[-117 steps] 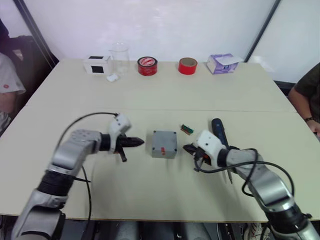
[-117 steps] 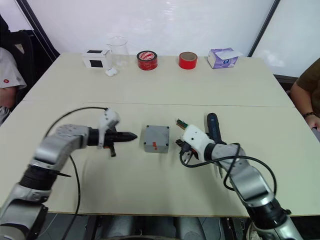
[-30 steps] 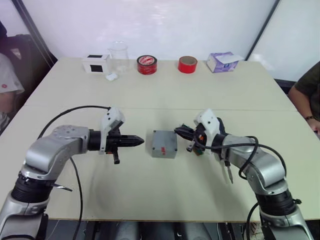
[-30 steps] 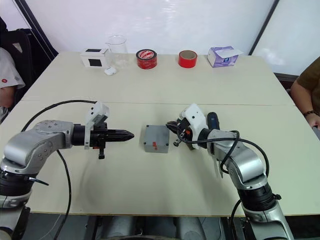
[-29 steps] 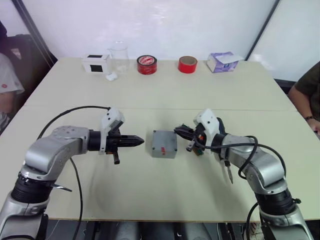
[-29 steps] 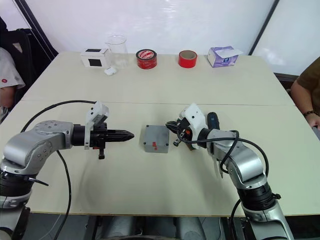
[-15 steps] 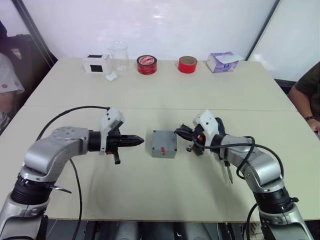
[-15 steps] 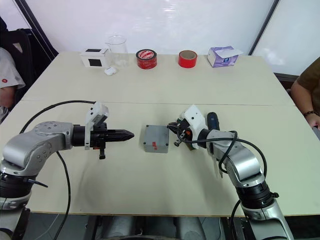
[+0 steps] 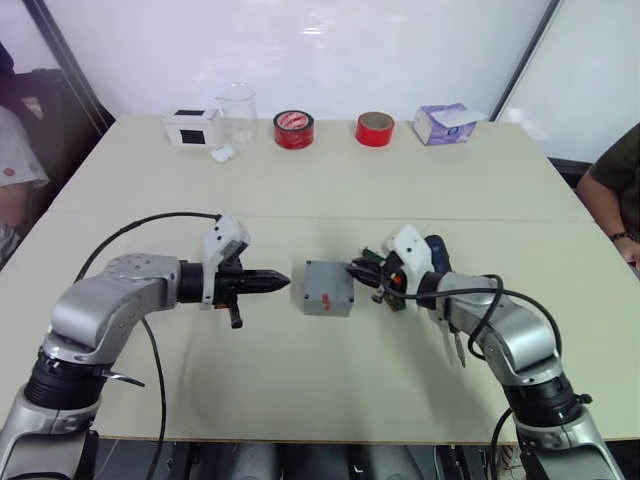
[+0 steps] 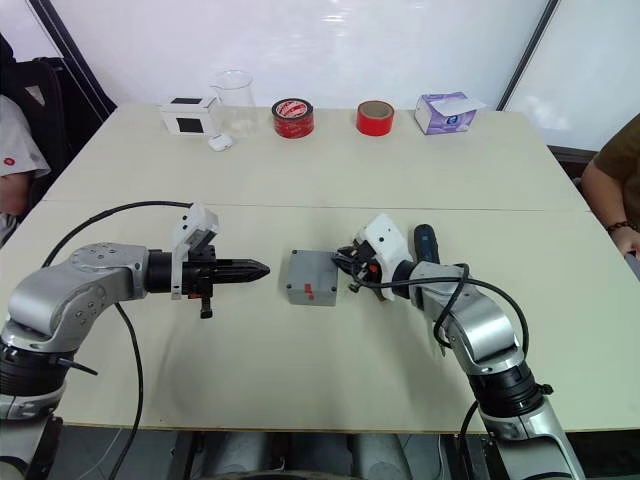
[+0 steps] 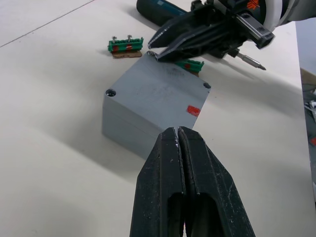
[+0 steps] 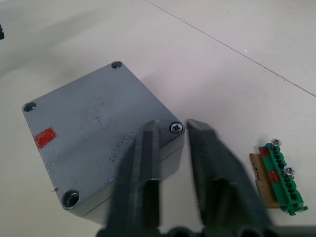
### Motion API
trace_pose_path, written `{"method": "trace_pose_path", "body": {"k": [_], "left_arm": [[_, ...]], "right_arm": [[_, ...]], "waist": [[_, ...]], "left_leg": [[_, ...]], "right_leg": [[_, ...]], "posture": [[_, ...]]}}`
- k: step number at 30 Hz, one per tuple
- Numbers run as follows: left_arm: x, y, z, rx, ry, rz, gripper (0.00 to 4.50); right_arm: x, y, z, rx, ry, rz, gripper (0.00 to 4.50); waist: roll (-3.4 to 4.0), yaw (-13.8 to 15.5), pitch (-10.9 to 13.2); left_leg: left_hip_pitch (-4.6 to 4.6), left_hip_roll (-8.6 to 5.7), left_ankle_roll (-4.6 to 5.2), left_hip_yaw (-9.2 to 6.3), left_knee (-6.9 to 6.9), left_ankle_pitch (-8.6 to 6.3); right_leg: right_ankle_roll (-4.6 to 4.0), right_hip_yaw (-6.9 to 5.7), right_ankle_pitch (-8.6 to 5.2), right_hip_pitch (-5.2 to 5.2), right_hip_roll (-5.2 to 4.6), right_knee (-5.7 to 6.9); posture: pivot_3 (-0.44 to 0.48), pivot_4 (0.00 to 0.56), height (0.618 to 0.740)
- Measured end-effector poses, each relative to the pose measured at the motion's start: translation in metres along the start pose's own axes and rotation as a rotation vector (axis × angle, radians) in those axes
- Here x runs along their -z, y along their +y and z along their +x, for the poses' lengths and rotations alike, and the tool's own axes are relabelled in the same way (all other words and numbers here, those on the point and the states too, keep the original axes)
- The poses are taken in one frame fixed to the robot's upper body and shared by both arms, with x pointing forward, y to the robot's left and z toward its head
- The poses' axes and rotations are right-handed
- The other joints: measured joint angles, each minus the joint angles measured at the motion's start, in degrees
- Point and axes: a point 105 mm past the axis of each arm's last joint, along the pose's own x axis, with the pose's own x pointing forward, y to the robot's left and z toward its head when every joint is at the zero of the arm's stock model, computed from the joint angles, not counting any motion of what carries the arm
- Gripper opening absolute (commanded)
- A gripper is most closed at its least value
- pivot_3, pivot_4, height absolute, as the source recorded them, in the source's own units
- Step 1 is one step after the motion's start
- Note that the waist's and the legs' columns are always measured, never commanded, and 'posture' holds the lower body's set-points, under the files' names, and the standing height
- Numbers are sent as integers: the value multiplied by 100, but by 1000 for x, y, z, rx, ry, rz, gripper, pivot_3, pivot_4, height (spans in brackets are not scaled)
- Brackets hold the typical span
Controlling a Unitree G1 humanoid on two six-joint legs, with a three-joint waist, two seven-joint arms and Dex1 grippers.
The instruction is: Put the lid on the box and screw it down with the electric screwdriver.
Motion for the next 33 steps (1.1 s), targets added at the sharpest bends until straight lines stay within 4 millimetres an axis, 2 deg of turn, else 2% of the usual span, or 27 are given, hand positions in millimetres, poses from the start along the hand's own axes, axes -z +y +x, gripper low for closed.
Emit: {"method": "trace_pose_path", "body": {"k": [3, 9, 10, 12, 14, 18, 20, 23, 26, 30, 33], "left_arm": [[0, 0, 0, 0, -1, 0, 0], [-8, -3, 7, 27, -51, -1, 0], [-14, -7, 9, 53, -72, 4, 0], [-27, -11, 10, 88, -96, 35, 0], [-32, -15, 11, 110, -100, 59, 0], [-27, -30, 24, 199, -51, 108, 0], [-26, -36, 29, 236, -29, 142, 0], [-25, -42, 31, 265, 3, 216, 0], [-22, -48, 34, 293, 21, 249, 0], [-23, -52, 35, 295, 25, 275, 0], [-20, -56, 33, 280, 22, 275, 0]], "right_arm": [[0, 0, 0, -1, 1, -1, 3406], [-6, -11, -15, 28, 5, 57, 3406], [-12, -19, -24, 51, 5, 78, 4000], [-25, -38, -40, 122, 12, 81, 4479], [-32, -52, -55, 182, 40, 87, 4479], [-17, -85, -92, 332, 287, 235, 4479], [-10, -88, -107, 341, 391, 327, 4479], [4, -80, -124, 268, 562, 409, 4479], [12, -74, -127, 199, 645, 457, 4479], [17, -68, -119, 104, 698, 549, 4479], [19, -74, -113, 103, 728, 607, 4479]], "waist": [[0, 1, 0], [1, 19, 3], [1, 19, 4], [0, 14, 9], [1, 8, 9], [7, 1, 14], [8, 1, 16], [11, -10, 18], [14, -34, 21], [13, -29, 23], [14, -25, 25]], "left_leg": [[0, 0, 0, 0, 0, 0], [-2, 0, 0, 0, 1, 0], [-2, 0, 0, 0, 1, 0], [-1, -1, 0, 0, 2, 0], [1, -2, 0, 1, 0, 0], [-2, -2, 2, 2, -3, -1], [-2, -1, 2, 2, -3, -1], [-3, 0, 10, 3, -7, -5], [-3, 0, 11, 5, -6, -6], [-4, 1, 12, 4, -5, -6], [-13, 0, 13, 8, -5, -7]], "right_leg": [[0, 0, 0, 0, 0, 0], [0, 0, 0, 0, -4, 0], [0, 0, 1, 1, -4, 0], [0, 0, 1, 2, -7, -1], [-1, 0, 1, 3, -6, -3], [-2, 2, 0, -1, -4, -4], [-3, 3, 0, -3, -3, -4], [-4, 5, -1, -7, -2, -8], [-3, 8, -1, -9, 0, -8], [-2, 8, -1, -10, 3, -8], [-1, 12, -1, -18, 0, -10]], "posture": [[0, 150, 740], [0, 150, 740], [0, 150, 740], [0, 150, 740], [0, 150, 740], [0, 150, 740], [0, 150, 740], [0, 150, 740], [0, 150, 740], [0, 150, 740], [0, 150, 740]]}}
